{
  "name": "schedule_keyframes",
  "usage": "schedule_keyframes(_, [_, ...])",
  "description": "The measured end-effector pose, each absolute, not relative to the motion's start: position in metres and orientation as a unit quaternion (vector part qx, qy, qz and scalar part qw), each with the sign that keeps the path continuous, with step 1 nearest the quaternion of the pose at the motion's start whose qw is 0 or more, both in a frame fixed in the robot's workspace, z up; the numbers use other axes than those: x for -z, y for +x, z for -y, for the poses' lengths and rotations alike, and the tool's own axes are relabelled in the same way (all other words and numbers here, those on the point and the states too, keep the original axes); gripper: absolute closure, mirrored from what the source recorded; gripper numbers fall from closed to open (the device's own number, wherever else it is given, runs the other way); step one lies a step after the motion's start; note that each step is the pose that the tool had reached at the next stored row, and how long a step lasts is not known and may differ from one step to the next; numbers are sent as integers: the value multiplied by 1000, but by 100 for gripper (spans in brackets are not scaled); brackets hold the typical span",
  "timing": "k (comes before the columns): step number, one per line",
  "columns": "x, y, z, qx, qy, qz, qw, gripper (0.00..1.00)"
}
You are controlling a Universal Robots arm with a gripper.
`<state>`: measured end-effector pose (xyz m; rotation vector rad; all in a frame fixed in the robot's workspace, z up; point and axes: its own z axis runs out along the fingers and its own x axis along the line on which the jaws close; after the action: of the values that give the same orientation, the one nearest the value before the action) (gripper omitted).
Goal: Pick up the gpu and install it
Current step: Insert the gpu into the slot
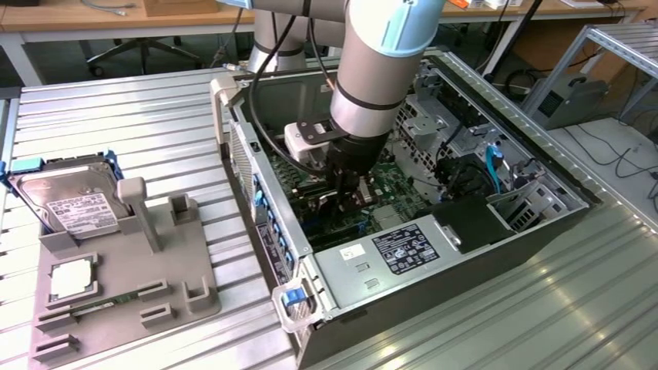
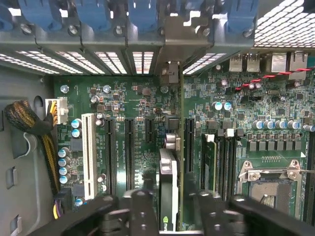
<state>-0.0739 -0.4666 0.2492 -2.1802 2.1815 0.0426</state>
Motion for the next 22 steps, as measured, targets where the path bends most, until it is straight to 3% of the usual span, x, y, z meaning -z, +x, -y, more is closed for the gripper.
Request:
schedule_keyframes(2, [-249,-74,467,-14,-707,-707,29,60])
schedule_keyframes(3, [-249,-74,467,-14,-707,-707,29,53])
schedule_keyframes(22, [-257,-74,466,-14,-707,-707,29,53])
